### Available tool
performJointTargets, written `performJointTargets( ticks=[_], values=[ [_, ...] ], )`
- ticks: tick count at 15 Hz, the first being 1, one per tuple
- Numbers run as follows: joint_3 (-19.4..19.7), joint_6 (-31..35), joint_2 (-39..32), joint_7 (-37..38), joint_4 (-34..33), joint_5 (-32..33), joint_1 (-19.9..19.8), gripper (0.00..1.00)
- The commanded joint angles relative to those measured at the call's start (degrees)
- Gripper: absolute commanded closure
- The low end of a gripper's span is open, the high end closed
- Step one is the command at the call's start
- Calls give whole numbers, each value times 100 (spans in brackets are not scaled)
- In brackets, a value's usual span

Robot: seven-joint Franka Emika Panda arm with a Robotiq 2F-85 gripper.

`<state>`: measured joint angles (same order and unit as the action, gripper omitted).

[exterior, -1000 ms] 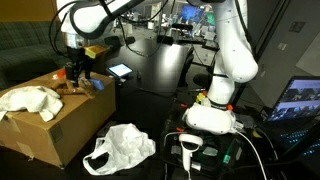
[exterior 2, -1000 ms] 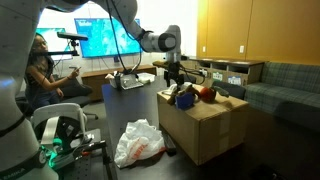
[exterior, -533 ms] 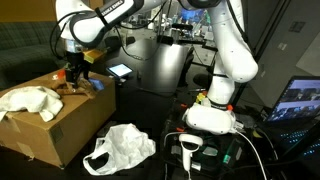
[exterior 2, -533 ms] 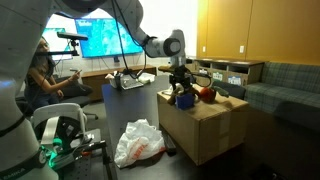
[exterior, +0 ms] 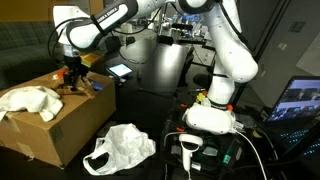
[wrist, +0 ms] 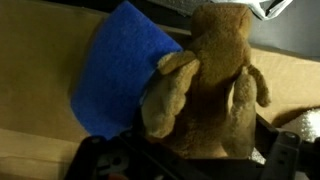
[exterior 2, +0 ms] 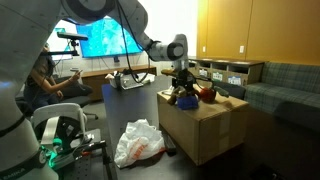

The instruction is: Pick up all the objects on the table and put them on the box, then pick up all the object on the box and put them on the table

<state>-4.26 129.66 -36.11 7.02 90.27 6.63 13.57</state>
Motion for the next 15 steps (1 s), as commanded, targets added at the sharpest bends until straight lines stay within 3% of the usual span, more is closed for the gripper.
performJointTargets(
  ticks=[1,11,12,15],
  values=[
    [-29,-65,-167,-150,-339,34,27,0],
    [-150,-211,-610,-509,-917,-25,24,1],
    [-148,-254,-672,-545,-981,-36,10,19],
    [-121,-333,-832,-595,-1142,-33,-16,40]
  ],
)
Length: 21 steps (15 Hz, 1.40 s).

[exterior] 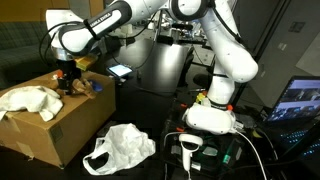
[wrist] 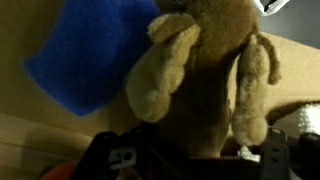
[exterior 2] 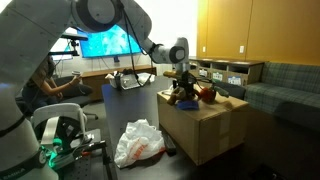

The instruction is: Pick up all the objects on the table and put them on the box, then pick up all the object on the box and put them on the table

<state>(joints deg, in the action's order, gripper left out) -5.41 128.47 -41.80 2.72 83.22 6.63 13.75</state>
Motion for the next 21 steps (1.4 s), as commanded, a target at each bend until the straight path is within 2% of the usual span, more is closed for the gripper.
performJointTargets(
  ticks=[1,8,14,21],
  values=[
    [-1,-244,-246,-174,-425,-37,-47,48],
    [38,-393,89,-153,-191,56,-6,97],
    [-82,-401,968,-286,576,50,28,95],
    [-144,-37,2478,-279,2460,-279,-302,95]
  ],
)
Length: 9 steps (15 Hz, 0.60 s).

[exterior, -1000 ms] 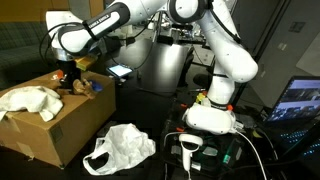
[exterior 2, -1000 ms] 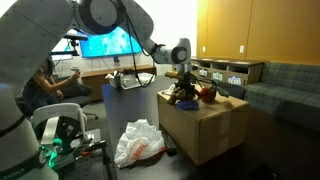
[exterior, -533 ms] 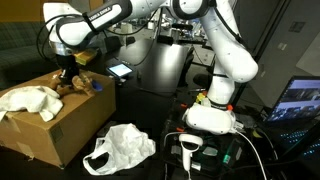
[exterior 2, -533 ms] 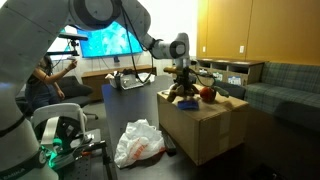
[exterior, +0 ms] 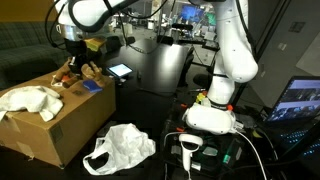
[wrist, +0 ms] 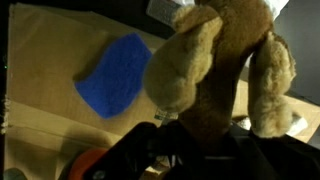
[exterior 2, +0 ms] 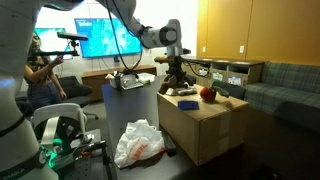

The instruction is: Pick up all the objects on the table and put them on the box, then pick up all the object on the box and put them on the table

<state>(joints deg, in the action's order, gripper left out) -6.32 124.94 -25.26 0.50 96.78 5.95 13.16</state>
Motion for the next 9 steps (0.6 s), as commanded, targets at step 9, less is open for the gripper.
performJointTargets(
  ticks=[9],
  values=[
    [219,1657,1850,-90,3814,-1204,-1026,95]
  ],
)
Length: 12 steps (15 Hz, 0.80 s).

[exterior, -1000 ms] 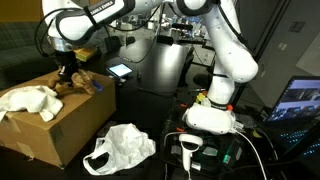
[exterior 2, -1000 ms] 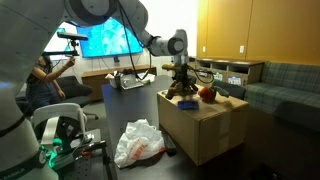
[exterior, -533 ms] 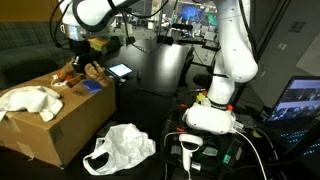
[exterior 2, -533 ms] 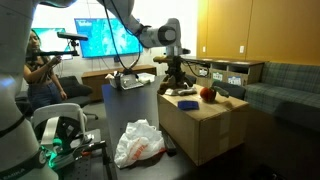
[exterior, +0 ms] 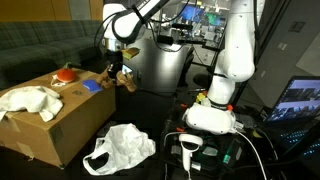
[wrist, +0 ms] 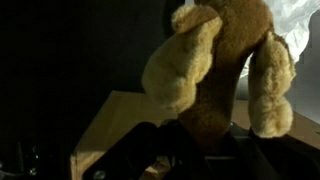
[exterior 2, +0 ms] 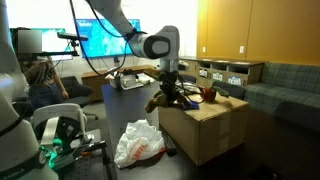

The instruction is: Pick up all the objects on the table and put them on the box, then pick up all the object on the box and put them on the table

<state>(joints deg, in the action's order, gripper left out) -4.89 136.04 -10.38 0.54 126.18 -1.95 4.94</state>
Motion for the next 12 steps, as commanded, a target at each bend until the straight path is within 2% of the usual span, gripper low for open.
performJointTargets(
  ticks=[1,4,7,12],
  values=[
    [120,681,282,-140,1021,-558,-289,95],
    [263,908,-98,-135,1205,-1030,-550,95],
    [411,1032,-612,-78,1104,-1421,-830,95],
    [553,1181,-1362,-26,743,-1591,-1222,95]
  ],
)
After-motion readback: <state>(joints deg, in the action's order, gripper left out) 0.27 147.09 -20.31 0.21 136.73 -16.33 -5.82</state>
